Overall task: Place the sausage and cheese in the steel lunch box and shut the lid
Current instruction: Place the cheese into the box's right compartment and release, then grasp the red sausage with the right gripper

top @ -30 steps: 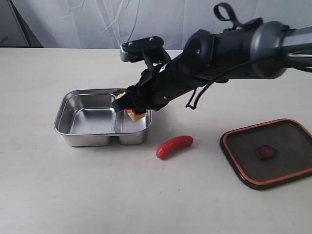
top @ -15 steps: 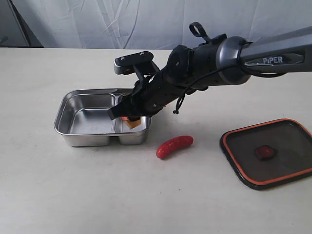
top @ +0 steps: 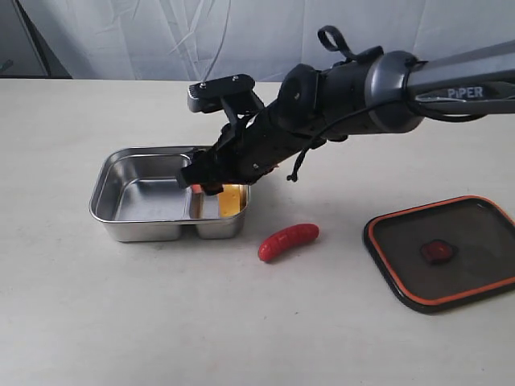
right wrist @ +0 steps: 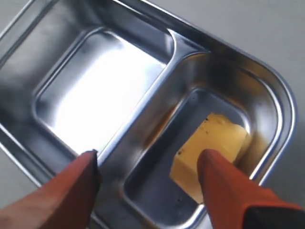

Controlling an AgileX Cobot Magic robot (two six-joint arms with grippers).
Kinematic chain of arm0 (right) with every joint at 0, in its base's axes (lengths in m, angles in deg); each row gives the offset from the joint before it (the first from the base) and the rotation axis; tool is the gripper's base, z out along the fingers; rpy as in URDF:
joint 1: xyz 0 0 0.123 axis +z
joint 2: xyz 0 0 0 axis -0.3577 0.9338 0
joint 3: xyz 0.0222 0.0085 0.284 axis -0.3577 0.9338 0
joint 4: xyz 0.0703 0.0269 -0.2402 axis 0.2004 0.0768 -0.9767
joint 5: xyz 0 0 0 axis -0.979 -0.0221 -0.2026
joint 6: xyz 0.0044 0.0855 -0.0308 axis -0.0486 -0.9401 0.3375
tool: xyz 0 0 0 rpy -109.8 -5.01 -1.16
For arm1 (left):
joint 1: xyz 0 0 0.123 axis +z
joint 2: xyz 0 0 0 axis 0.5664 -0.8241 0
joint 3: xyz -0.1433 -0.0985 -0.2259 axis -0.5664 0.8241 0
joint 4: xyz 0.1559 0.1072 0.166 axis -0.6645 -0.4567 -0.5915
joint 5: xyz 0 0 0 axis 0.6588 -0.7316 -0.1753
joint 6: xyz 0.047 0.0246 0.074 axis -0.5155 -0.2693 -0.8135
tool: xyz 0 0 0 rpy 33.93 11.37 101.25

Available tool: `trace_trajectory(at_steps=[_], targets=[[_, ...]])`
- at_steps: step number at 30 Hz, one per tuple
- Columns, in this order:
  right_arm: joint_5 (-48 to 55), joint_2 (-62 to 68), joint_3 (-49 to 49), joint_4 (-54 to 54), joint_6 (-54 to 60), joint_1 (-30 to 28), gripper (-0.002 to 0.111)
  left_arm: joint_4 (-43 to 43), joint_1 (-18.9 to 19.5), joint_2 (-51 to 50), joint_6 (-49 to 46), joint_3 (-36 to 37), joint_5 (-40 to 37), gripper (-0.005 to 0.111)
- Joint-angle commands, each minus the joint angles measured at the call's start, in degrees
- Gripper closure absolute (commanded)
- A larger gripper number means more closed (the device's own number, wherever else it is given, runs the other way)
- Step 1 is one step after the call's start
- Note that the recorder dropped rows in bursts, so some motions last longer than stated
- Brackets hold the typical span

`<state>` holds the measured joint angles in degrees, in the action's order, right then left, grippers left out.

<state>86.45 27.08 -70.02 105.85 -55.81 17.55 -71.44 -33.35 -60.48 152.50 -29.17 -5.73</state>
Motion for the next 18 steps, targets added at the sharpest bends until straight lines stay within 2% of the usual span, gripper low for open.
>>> trace_trajectory(at_steps=[1, 9, 18], targets=[[5.48, -5.87, -0.21, -4.69, -1.88, -0.73, 0.048, -0.09, -0.19, 0.27, 0.05, 0.23, 0.27, 0.107], [26.19, -12.9, -0.02, -35.09, -4.58, -1.2, 0.048, -0.09, -0.19, 0.27, 0.05, 0.23, 0.27, 0.107], [24.02, -7.15, 6.28, -47.26, -5.24, -1.2, 0.048, -0.09, -0.19, 0.27, 0.05, 0.23, 0.27, 0.107]])
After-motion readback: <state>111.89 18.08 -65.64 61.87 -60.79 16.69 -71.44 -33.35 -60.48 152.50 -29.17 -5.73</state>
